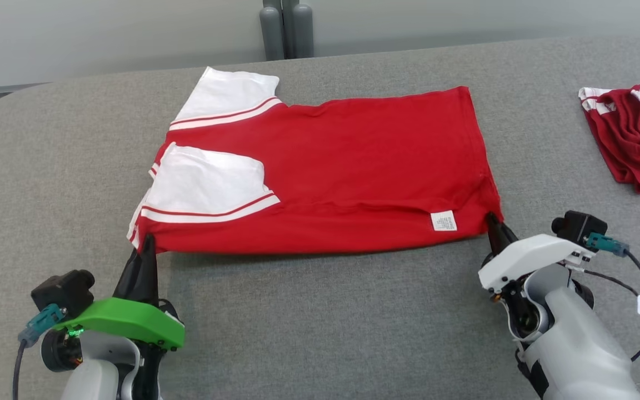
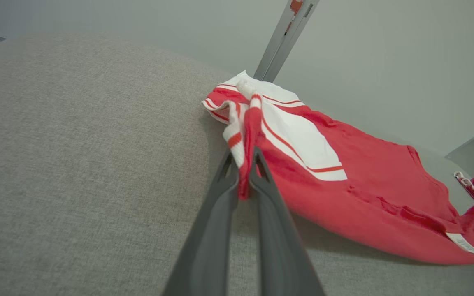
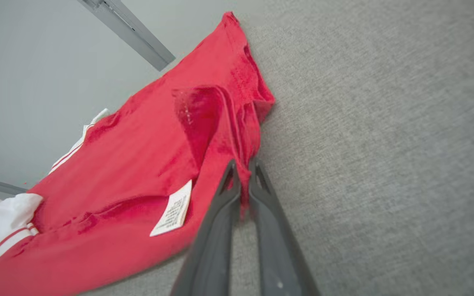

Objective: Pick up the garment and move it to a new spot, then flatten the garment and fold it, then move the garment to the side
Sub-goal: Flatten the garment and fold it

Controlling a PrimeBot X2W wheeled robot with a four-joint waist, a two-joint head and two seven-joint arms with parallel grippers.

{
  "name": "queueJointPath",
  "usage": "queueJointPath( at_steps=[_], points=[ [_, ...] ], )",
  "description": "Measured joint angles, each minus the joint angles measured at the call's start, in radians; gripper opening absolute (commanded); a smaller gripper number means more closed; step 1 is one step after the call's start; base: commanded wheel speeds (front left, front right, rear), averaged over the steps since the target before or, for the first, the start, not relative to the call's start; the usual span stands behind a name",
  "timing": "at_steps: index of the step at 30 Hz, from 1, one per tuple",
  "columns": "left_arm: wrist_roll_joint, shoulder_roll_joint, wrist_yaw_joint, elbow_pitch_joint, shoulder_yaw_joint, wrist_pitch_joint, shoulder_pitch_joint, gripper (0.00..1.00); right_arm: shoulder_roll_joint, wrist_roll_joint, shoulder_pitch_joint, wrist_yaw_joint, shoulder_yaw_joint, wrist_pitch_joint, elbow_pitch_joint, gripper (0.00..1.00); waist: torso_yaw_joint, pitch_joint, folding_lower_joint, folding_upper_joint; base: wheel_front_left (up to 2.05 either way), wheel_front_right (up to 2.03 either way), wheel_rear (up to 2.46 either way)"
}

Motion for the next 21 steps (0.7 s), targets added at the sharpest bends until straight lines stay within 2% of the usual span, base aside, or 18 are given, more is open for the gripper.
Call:
queueJointPath(
  at_steps=[5,8,12,21],
  points=[
    [0.000,0.022,0.000,-0.100,-0.004,0.013,0.047,0.00,-0.040,0.036,0.033,0.000,-0.014,0.073,-0.126,0.00,-0.001,-0.019,0.0000,0.0000,0.00,0.00,0.00],
    [-0.004,0.034,0.000,-0.178,-0.006,0.038,0.101,0.00,-0.053,0.078,0.100,0.000,-0.032,0.133,-0.227,0.00,0.000,-0.029,0.0000,0.0000,0.00,0.00,0.00],
    [-0.011,0.044,0.015,-0.278,-0.011,0.076,0.205,0.00,-0.077,0.065,0.210,0.000,-0.061,0.199,-0.354,0.00,0.001,-0.036,0.0000,0.0000,0.00,0.00,0.00],
    [-0.028,0.029,0.042,-0.347,-0.053,0.133,0.402,0.00,-0.028,-0.004,0.435,0.000,-0.143,0.319,-0.526,0.00,0.001,-0.031,0.0000,0.0000,0.00,0.00,0.00]
  ],
)
